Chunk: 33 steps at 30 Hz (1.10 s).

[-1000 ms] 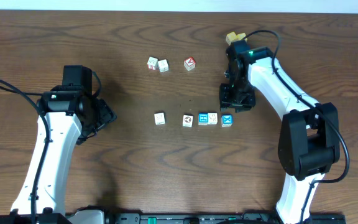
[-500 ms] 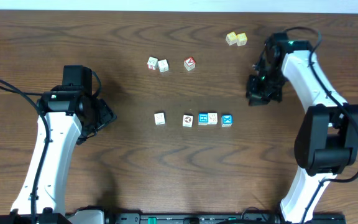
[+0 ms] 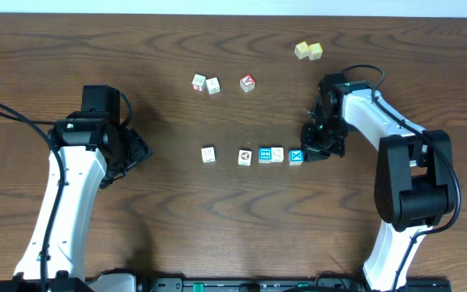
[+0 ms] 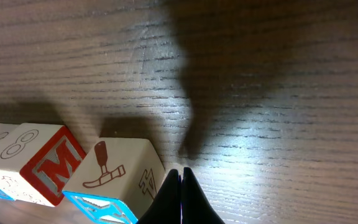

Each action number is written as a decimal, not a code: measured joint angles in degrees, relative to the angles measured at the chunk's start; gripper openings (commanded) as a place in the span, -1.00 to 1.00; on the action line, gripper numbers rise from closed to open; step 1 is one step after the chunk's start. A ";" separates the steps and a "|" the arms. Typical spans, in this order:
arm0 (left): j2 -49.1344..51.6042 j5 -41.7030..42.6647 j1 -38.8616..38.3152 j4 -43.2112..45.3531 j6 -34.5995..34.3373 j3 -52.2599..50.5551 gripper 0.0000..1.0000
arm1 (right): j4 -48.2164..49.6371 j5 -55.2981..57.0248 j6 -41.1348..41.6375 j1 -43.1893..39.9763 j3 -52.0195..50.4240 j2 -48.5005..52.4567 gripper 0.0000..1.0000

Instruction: Lift 5 blocks

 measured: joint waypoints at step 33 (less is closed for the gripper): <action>0.00 0.00 0.00 0.00 0.00 0.00 0.54 | -0.15 -4.02 1.51 0.11 0.00 0.00 -0.98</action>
